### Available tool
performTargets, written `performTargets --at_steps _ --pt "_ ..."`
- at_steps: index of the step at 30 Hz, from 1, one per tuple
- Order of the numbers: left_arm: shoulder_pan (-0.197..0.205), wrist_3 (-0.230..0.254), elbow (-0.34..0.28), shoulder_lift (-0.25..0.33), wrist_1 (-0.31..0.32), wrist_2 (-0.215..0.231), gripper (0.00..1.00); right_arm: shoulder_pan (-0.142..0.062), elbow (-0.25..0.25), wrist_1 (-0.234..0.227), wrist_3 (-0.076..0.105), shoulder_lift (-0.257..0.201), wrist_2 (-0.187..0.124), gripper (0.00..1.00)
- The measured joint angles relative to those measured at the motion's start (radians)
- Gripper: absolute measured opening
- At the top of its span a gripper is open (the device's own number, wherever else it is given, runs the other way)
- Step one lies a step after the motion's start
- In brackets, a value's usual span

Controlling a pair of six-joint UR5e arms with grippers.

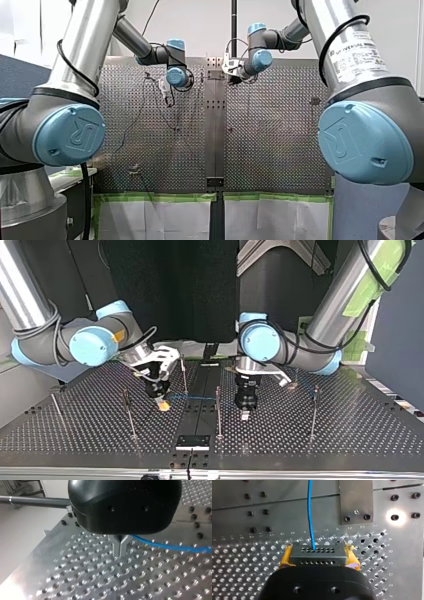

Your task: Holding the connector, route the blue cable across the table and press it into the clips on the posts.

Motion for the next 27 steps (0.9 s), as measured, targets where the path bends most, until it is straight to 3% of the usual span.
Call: performTargets --at_steps 8,13,15,16,17,18,20,21,23,25,27 --pt "0.011 -0.002 0.011 -0.003 -0.012 0.008 0.01 -0.017 -0.032 0.001 0.002 0.006 -0.007 0.00" --pt "0.005 0.012 0.011 -0.003 -0.040 -0.010 0.01 -0.020 -0.034 0.001 0.002 0.006 -0.008 0.00" --pt "0.001 0.020 0.011 -0.003 -0.058 -0.025 0.17 -0.020 -0.034 0.002 0.002 0.006 -0.009 0.00" --pt "-0.001 0.023 0.011 -0.003 -0.066 -0.033 0.17 -0.020 -0.034 0.002 0.002 0.006 -0.009 0.00" --pt "-0.003 0.026 0.011 -0.002 -0.075 -0.041 0.33 -0.020 -0.034 0.002 0.002 0.006 -0.009 0.00" --pt "-0.006 0.029 0.011 -0.003 -0.084 -0.050 0.33 -0.020 -0.034 0.002 0.002 0.007 -0.009 0.00" --pt "-0.010 0.037 0.011 -0.002 -0.099 -0.065 0.53 -0.020 -0.034 0.003 0.002 0.007 -0.009 0.00" --pt "-0.013 0.044 0.011 -0.002 -0.109 -0.075 0.53 -0.020 -0.034 0.004 0.002 0.007 -0.009 0.00" --pt "-0.017 0.053 0.011 -0.002 -0.124 -0.090 0.68 -0.020 -0.034 0.004 0.001 0.007 -0.009 0.00" --pt "-0.023 0.061 0.011 0.000 -0.142 -0.107 0.72 -0.020 -0.034 0.005 0.000 0.007 -0.009 0.00" --pt "-0.029 0.071 0.011 0.002 -0.160 -0.118 0.95 -0.020 -0.035 0.005 -0.001 0.007 -0.009 0.00"
